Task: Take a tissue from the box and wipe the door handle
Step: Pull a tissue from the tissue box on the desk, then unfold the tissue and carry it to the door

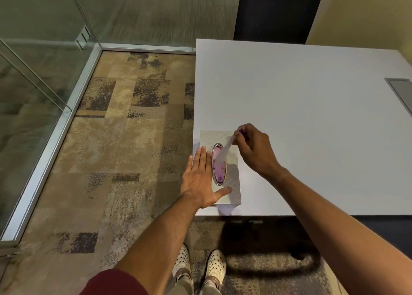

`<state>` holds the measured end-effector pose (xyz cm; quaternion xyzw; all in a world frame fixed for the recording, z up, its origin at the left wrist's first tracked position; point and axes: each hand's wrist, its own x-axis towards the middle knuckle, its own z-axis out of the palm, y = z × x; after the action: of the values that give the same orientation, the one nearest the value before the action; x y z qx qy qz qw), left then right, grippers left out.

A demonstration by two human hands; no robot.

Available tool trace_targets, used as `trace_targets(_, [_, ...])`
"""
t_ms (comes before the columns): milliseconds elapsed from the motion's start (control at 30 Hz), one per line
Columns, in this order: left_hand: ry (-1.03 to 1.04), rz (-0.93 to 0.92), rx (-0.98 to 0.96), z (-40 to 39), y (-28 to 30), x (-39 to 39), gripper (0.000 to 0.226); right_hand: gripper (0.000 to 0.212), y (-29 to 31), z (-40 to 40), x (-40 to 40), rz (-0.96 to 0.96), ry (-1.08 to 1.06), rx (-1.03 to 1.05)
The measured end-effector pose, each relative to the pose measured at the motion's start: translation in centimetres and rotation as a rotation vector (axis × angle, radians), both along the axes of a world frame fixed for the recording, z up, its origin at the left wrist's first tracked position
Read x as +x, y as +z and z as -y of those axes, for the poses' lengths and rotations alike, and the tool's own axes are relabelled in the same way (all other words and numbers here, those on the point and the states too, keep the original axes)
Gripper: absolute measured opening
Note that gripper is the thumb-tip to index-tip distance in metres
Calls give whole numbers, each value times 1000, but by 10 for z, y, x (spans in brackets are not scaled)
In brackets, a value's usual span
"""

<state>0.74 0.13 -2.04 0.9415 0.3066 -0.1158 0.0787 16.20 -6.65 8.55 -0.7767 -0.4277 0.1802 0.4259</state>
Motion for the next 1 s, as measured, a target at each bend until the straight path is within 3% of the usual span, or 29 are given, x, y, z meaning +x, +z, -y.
trace_targets(167, [1, 9, -11, 0, 1, 0, 128, 10, 21, -6, 8, 52, -71, 142])
trace_targets(533, [-4, 58, -45, -6, 11, 0, 127, 11, 54, -9, 18, 67, 12, 166])
trace_targets(800, [192, 408, -209, -38, 72, 10, 104, 12, 74, -15, 15, 20, 58, 178])
trace_targets(1000, [173, 835, -317, -57, 151, 14, 68, 16, 99, -22, 8, 16, 156, 154])
